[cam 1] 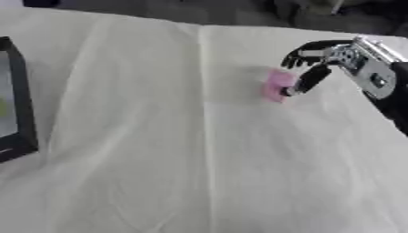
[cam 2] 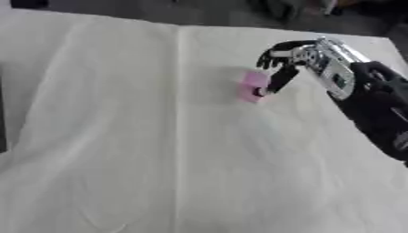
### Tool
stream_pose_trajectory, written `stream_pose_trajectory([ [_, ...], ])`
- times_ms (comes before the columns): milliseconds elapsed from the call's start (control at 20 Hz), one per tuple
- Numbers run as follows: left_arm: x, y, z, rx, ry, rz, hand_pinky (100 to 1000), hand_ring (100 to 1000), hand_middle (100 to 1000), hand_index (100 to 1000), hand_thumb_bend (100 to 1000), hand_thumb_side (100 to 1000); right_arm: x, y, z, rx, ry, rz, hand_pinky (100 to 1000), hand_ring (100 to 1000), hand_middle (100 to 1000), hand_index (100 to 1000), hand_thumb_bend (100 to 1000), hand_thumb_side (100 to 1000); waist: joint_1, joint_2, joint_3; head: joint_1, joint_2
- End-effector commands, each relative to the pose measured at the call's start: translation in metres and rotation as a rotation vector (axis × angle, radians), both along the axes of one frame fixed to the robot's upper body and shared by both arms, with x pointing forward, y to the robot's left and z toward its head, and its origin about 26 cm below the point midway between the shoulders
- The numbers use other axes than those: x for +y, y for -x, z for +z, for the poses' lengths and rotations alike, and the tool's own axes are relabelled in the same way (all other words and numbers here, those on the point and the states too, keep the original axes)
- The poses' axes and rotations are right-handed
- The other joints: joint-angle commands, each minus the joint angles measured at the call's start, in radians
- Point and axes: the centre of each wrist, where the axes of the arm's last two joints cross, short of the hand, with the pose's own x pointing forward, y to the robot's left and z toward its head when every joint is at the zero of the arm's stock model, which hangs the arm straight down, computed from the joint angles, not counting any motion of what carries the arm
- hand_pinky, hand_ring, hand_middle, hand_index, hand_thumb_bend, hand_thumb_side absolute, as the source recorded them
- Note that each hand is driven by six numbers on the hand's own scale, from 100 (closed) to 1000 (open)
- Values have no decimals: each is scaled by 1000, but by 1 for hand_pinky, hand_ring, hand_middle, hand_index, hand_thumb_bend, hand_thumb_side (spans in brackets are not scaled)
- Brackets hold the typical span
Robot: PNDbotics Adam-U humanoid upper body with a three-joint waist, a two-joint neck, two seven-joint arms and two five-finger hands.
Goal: Pick up the objects with one hand, pass them to the other hand, and then place them into the box on the other side of the table.
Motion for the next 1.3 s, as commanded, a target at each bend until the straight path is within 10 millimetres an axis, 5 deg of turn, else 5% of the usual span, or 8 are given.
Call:
stream_pose_trajectory([
  [50, 1, 3, 9, -36, -4, -1, 797, 722, 818, 913, 276, 1000, -6, 0, 11, -32, 35, -26, 881, 890, 822, 888, 412, 427, 7, -15, 2, -1, -10],
  [350, 1, 3, 8, -35, -4, 1, 799, 721, 818, 912, 275, 1000, -7, -5, 4, -29, 32, -33, 876, 875, 808, 874, 403, 438, 7, -8, 7, -4, -13],
  [550, 1, 3, 8, -35, -3, 3, 800, 721, 818, 912, 275, 1000, -6, -6, 2, -39, 23, -35, 865, 864, 688, 774, 374, 424, 7, -6, 9, -3, -14],
  [750, 1, 3, 8, -36, -3, 3, 801, 721, 818, 911, 275, 1000, -6, -5, 4, -88, -4, -56, 843, 829, 551, 642, 339, 259, 6, -7, 8, -1, -13],
  [900, 2, 3, 8, -36, -5, 6, 802, 721, 818, 910, 272, 1000, -4, -4, 8, -140, -40, -75, 817, 778, 482, 562, 234, 117, 7, -9, 6, 3, -13],
  [1300, 4, 4, 8, -35, -12, 20, 803, 715, 816, 906, 265, 1000, 13, 18, 41, -307, -131, -82, 777, 704, 432, 507, 172, 100, 16, -15, -4, 16, -14],
])
